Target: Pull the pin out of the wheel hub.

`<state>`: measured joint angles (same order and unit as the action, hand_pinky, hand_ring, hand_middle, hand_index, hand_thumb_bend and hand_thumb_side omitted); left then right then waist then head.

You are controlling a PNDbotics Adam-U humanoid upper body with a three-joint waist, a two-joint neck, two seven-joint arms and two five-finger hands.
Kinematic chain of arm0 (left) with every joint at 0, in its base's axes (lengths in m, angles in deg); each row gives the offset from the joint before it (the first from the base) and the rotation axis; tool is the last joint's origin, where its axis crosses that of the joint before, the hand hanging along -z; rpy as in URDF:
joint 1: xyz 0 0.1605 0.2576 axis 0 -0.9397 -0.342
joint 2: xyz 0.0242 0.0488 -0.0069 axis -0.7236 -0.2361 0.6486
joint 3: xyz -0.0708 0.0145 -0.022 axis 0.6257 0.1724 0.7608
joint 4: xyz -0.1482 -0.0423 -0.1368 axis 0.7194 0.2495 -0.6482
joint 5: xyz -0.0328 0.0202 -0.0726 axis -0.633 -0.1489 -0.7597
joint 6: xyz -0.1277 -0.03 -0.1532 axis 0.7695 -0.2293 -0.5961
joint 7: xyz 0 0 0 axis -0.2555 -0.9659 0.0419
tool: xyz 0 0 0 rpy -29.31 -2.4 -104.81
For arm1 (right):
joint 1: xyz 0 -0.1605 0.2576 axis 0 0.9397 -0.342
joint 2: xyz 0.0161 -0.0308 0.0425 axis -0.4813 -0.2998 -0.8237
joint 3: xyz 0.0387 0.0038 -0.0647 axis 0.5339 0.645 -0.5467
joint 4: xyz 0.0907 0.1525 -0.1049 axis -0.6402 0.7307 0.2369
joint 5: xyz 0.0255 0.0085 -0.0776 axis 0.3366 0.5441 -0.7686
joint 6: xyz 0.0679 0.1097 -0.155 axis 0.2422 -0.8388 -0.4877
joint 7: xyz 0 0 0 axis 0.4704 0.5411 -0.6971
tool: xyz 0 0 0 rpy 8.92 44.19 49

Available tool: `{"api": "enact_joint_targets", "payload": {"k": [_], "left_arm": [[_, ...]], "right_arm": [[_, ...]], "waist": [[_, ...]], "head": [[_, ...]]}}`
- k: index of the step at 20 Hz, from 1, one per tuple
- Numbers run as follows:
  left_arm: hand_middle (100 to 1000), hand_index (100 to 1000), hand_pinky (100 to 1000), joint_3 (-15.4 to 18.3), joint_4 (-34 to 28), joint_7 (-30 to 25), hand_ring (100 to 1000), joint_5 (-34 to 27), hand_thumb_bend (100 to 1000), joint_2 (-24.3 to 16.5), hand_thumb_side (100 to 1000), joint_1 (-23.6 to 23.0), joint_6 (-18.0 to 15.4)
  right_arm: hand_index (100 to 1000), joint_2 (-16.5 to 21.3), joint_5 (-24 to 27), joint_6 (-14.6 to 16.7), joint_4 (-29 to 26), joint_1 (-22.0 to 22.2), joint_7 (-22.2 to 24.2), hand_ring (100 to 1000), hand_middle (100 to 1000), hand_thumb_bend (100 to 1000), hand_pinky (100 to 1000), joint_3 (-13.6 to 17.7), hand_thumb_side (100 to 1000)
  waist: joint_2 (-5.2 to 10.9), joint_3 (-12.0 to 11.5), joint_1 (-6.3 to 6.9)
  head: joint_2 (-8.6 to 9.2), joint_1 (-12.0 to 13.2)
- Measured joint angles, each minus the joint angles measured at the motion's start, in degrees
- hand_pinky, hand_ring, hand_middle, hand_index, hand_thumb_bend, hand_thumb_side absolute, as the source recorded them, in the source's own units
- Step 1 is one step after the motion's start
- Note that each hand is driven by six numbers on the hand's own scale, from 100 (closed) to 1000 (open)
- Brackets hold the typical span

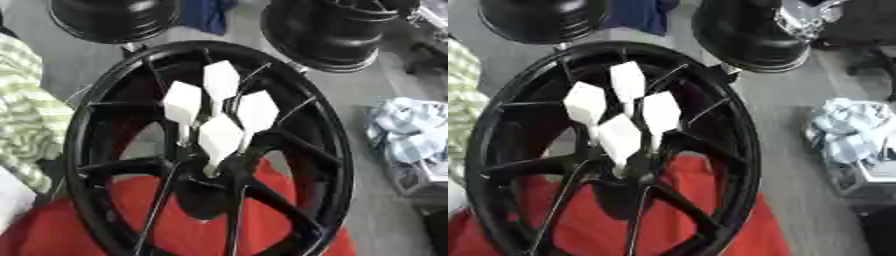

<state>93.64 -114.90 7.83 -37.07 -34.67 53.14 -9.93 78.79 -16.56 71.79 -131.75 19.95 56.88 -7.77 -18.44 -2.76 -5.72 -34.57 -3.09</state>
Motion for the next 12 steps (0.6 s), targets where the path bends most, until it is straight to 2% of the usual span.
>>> {"api": "enact_joint_targets", "payload": {"k": [6, 12], "left_arm": [[703, 756, 637, 0.0, 0.0, -0.05, 754, 0.22, 100, -0.01, 798, 0.0, -0.09], [703, 756, 636, -0.01, 0.0, -0.16, 754, 0.52, 100, -0.02, 804, 0.0, -0.21]], "right_arm": [[824, 0.36, 0.47, 0.46, -0.06, 0.03, -0.53, 672, 696, 100, 872, 0.48, 324], [823, 0.22, 0.36, -0.48, -0.14, -1.15, -0.69, 674, 698, 100, 872, 0.6, 311]], "waist": [[-0.5, -0.07, -0.14], [-0.94, -0.14, -0.98]], "head": [[0.59, 0.09], [1.08, 0.63]]}}
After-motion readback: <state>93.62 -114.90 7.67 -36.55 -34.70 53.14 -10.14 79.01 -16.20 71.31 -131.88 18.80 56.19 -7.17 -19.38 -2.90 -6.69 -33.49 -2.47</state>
